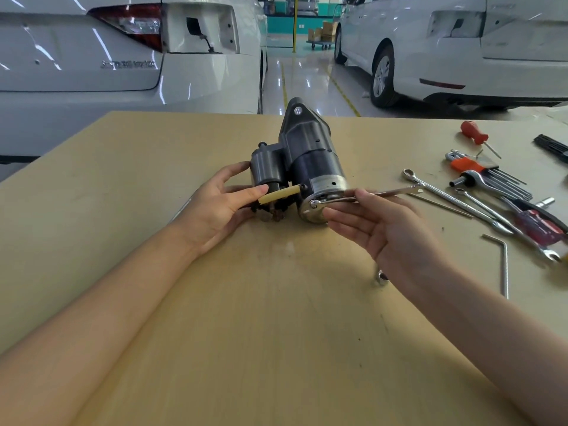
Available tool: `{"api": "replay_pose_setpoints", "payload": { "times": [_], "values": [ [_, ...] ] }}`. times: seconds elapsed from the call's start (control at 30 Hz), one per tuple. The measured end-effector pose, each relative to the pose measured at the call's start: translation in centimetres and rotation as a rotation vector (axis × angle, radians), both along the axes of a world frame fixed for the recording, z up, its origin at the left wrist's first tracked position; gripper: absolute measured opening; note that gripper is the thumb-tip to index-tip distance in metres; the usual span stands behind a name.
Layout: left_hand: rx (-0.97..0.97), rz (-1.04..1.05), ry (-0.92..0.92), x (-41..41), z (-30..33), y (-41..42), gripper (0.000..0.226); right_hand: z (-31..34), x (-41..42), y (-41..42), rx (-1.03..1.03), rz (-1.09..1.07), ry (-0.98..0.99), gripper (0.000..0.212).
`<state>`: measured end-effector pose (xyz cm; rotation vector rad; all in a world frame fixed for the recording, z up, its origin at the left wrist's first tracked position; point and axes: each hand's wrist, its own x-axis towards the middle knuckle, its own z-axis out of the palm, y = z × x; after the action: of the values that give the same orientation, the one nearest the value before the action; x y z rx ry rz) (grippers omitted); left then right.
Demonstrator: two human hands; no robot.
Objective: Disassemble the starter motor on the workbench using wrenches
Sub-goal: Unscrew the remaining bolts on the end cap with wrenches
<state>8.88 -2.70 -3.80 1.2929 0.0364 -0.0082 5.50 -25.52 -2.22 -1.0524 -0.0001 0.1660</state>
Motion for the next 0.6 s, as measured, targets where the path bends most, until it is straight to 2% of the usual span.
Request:
{"api": "replay_pose_setpoints", "payload": {
  "times": [0.1, 0.17, 0.23, 0.33, 0.37, 0.53, 0.6],
  "values": [
    [0.0, -0.003, -0.003, -0.1, 0.0, -0.1, 0.078, 0.4, -0.2, 0.2, -0.089, -0.033, -0.082, 0.014],
    [0.004, -0.003, -0.001, -0.1, 0.1, -0.1, 0.079, 1.3, -0.2, 0.6, -0.305, -0.072, -0.228, 0.01],
    [0.006, -0.004, 0.001, -0.2, 0.1, -0.1, 0.08, 2.5, -0.4, 1.3, -0.643, -0.113, -0.437, 0.011],
    [0.002, -0.015, 0.002, -0.3, 0.2, -0.1, 0.075, 3.6, -0.5, 2.9, -1.283, -0.149, -0.857, 0.015],
    [0.002, -0.022, -0.005, -0.3, 0.2, -0.1, 0.071, 3.7, -0.7, 3.6, -1.411, -0.115, -0.957, 0.017],
    [0.044, -0.004, 0.0, -0.4, 0.2, -0.2, 0.065, 2.2, -2.0, 5.8, -1.779, 0.032, -1.231, 0.002],
    [0.032, -0.008, -0.002, -0.3, 0.1, -0.2, 0.064, 1.6, -2.3, 5.4, -1.833, 0.008, -1.243, 0.01]
  ]
}}
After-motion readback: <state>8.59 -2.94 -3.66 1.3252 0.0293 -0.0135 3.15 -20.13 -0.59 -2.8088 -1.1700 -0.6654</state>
